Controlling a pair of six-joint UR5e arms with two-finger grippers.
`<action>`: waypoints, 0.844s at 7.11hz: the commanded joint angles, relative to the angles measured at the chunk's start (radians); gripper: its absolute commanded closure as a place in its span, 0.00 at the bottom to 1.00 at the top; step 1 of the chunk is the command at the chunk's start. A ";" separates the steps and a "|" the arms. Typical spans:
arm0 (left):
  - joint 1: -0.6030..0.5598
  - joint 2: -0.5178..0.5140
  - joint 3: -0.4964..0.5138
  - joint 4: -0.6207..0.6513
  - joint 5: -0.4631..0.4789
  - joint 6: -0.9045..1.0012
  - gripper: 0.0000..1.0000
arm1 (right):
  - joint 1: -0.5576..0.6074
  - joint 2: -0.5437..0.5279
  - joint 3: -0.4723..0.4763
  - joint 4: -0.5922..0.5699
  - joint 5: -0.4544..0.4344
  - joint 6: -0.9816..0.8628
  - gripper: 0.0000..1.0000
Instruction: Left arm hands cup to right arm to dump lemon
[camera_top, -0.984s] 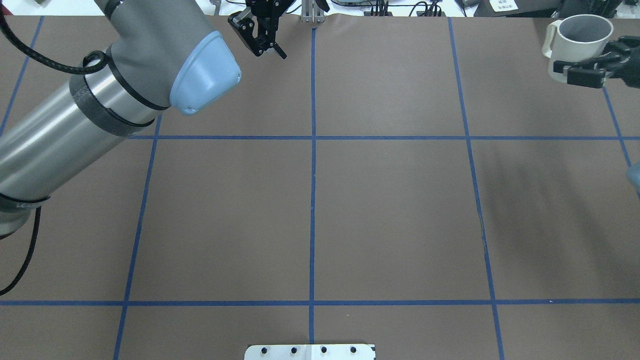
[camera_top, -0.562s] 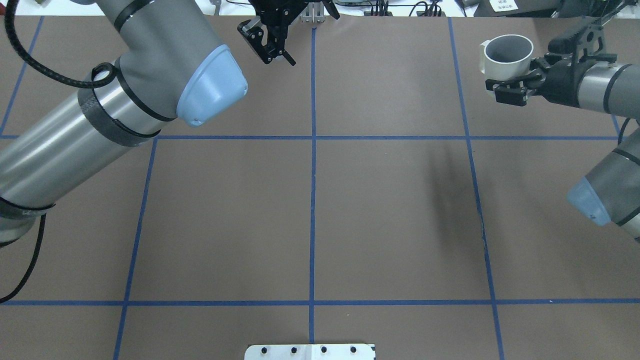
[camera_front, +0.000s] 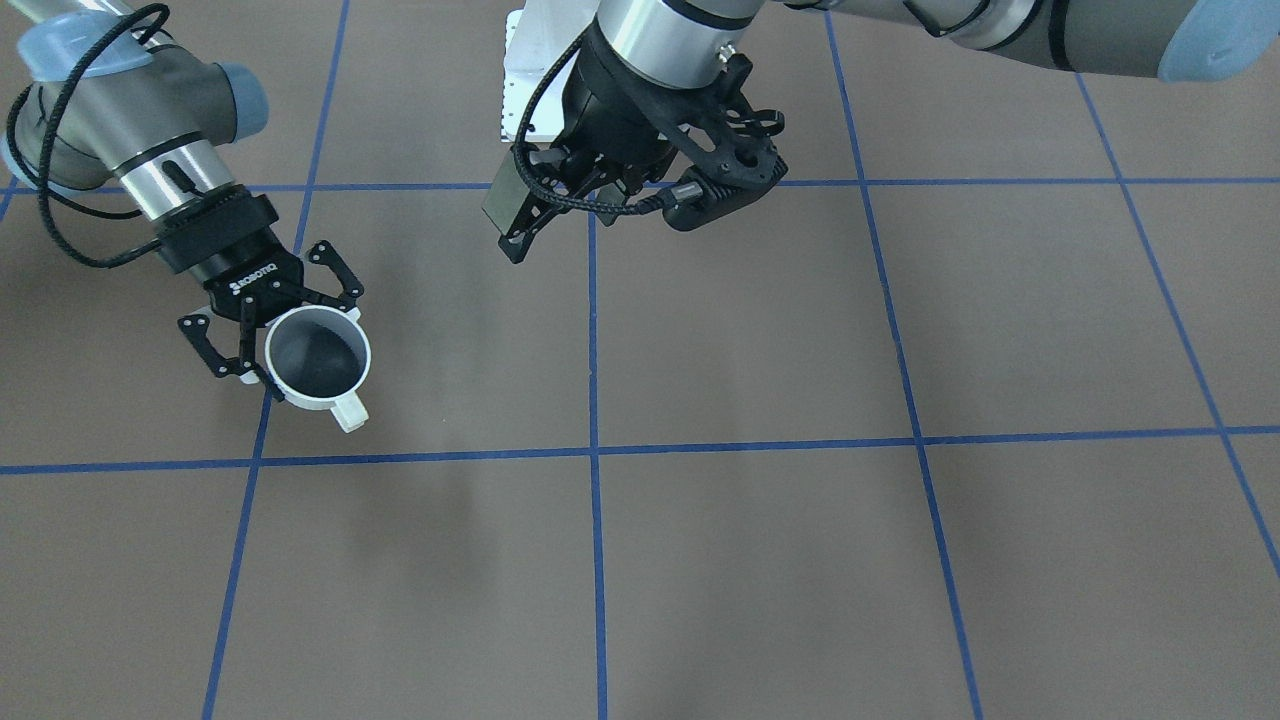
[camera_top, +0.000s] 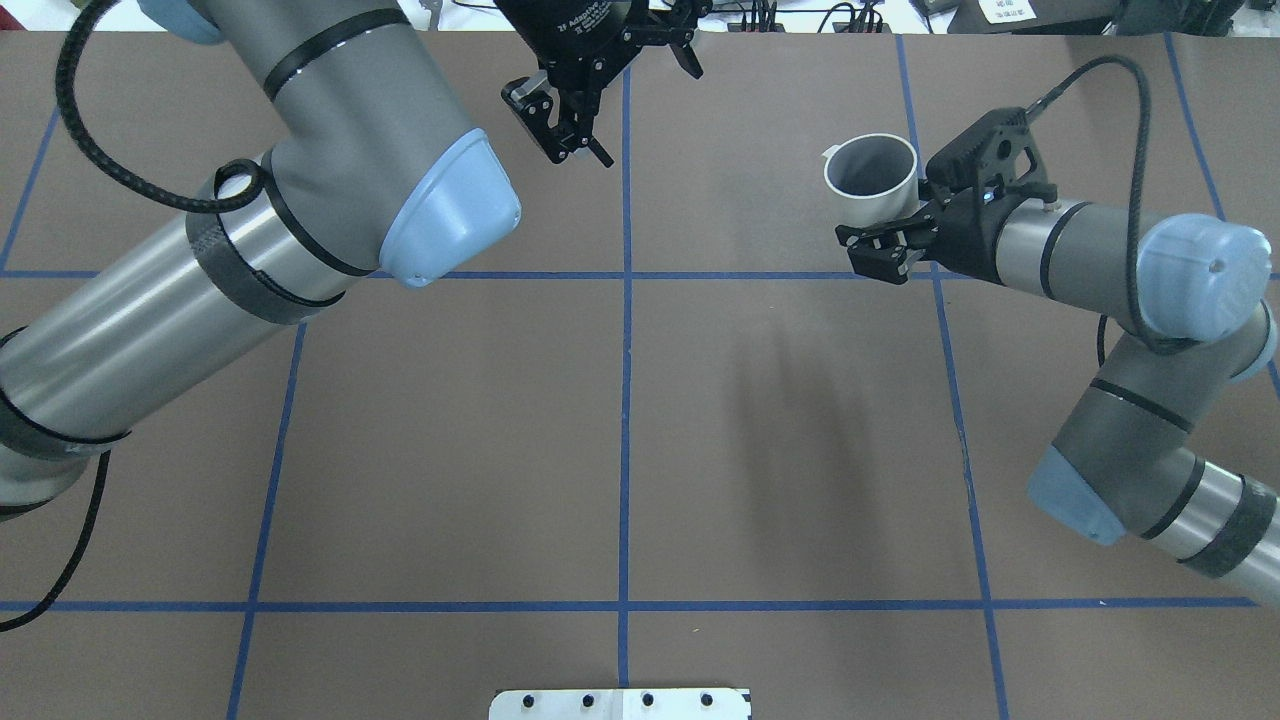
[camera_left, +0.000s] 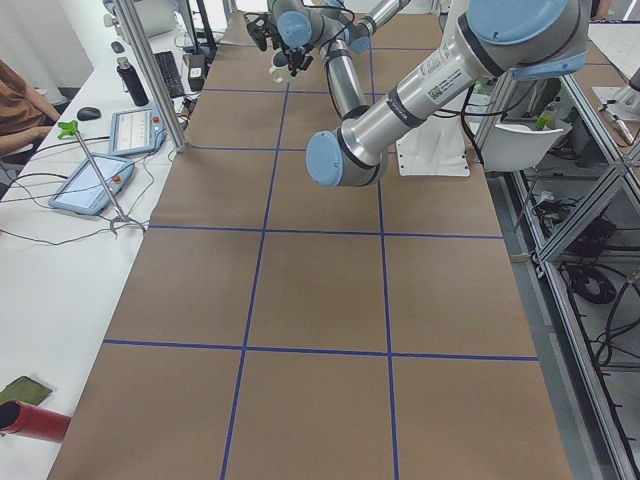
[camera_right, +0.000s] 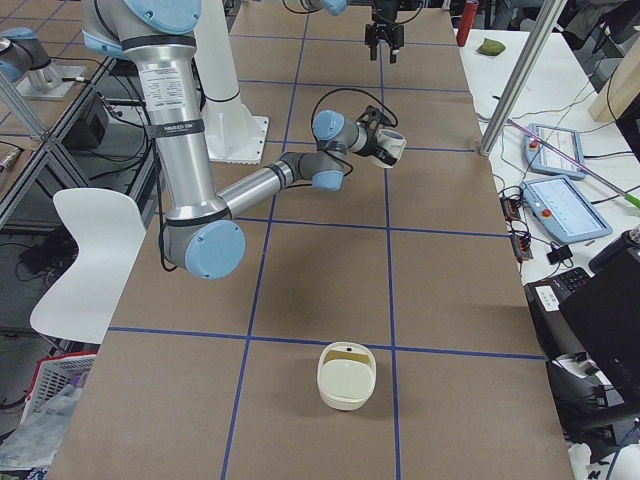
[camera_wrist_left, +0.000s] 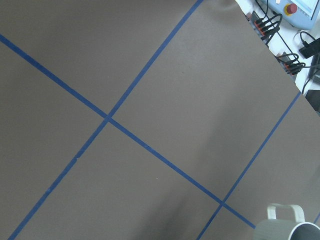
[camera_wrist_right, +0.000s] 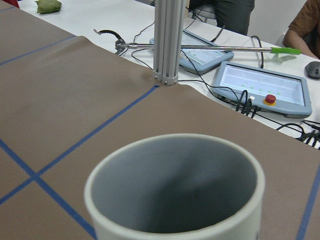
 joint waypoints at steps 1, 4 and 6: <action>0.008 0.001 -0.003 -0.003 -0.007 0.000 0.00 | -0.060 0.005 0.016 -0.003 -0.009 -0.050 1.00; 0.028 0.007 -0.001 -0.023 -0.004 0.008 0.00 | -0.094 0.037 0.088 -0.044 0.003 -0.064 1.00; 0.034 0.026 0.000 -0.041 0.003 0.081 0.00 | -0.096 0.100 0.148 -0.143 0.020 -0.064 1.00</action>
